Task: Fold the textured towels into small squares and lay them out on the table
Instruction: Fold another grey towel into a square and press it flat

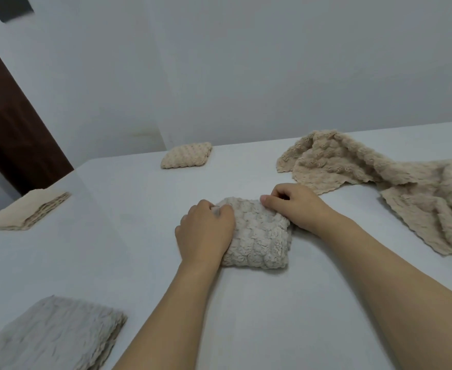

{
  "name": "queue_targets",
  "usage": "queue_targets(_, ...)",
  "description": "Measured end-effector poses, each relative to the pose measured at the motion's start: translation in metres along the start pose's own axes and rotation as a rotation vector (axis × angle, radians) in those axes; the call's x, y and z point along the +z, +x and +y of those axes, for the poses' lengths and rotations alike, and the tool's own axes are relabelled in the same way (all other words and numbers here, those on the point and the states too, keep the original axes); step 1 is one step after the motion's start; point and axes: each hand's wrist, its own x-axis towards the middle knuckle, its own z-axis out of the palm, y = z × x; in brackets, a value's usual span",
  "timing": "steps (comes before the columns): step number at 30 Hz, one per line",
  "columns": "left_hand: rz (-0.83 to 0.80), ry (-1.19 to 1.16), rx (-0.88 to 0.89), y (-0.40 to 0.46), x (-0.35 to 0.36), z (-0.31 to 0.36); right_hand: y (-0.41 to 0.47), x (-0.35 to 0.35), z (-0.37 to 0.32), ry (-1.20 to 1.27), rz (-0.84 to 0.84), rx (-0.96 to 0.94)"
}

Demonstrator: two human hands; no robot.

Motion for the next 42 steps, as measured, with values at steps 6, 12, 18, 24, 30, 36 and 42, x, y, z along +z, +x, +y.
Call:
queue_targets(6,0.045,-0.087,0.081,0.001,0.0,-0.006,0.002,-0.001,-0.001,-0.152,-0.089,-0.053)
queue_targets(12,-0.003,-0.106,0.144,-0.001,-0.008,-0.001,0.002,0.0,-0.001,-0.1,-0.049,-0.072)
queue_targets(18,-0.17,-0.115,0.006,0.0,-0.016,0.001,-0.001,-0.002,-0.004,-0.076,-0.034,-0.07)
queue_targets(24,-0.194,-0.242,0.063,0.005,-0.013,-0.003,-0.003,-0.005,-0.011,0.043,-0.156,-0.011)
queue_targets(30,-0.269,-0.249,0.0,0.005,-0.012,-0.005,0.001,-0.002,-0.003,0.12,-0.137,-0.07)
queue_targets(36,-0.244,-0.457,-0.026,0.008,-0.013,-0.003,0.002,-0.003,-0.003,0.163,-0.108,-0.141)
queue_targets(42,-0.227,-0.536,0.145,0.007,-0.014,-0.004,0.005,-0.003,-0.005,0.078,-0.047,-0.164)
